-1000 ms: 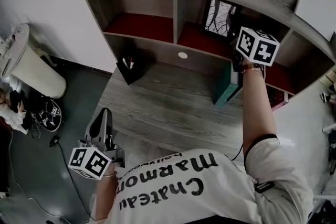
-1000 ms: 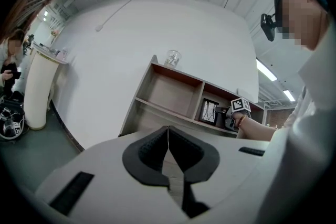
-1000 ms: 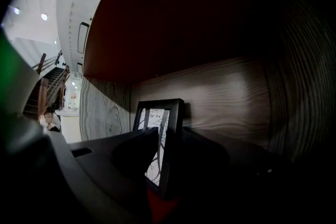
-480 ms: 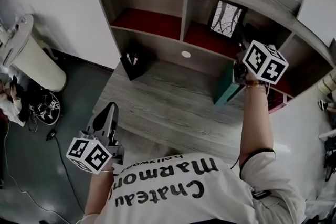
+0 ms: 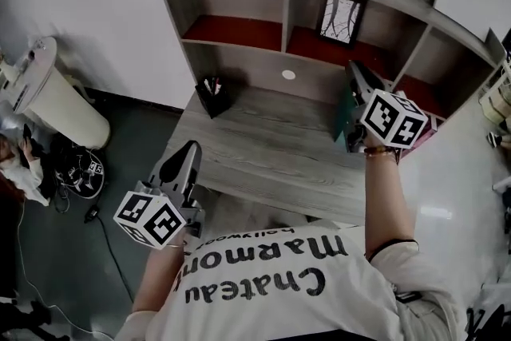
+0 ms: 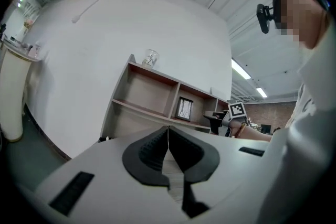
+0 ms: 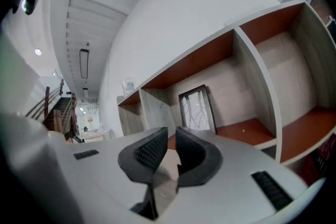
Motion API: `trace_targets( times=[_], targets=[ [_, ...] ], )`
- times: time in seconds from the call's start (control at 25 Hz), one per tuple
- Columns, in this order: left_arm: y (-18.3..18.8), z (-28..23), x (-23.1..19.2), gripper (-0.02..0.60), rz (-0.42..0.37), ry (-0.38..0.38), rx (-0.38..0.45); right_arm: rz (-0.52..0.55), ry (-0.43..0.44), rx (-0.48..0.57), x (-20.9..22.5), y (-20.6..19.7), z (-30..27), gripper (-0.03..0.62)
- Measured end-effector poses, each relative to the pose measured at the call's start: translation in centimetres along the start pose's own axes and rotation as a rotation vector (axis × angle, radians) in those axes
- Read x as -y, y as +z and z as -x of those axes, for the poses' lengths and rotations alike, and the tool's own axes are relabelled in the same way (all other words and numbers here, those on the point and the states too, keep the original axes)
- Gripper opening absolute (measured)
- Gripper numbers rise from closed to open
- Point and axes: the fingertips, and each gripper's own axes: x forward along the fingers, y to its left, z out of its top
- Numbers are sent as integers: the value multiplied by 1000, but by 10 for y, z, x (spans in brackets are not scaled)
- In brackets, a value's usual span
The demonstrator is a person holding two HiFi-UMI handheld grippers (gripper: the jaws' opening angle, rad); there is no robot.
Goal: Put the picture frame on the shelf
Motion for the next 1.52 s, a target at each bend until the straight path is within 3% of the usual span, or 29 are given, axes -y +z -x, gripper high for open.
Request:
trace_targets(
  times=[0.2,0.36,0.52,0.8,1.04,1.52],
  targets=[
    [3,10,18,18,-15,-93,9,-78,51,-8,-47,-23,31,7],
    [1,24,27,18,-15,-144,6,-53,78,-12,-82,-30,58,5],
    [-1,35,35,18,-14,-192,9,-36,111,49,-115,-24,94,5],
    [-8,62,56,18,-24,-266,5,24,45,123,-141,-26,157,5],
    [-24,88,64,18,-1,-288,-12,23,-7,65,-148,-55,188,5],
    [-39,123,70,18,24,-302,-18,35,-22,-3,-171,-83,222,5]
  ],
)
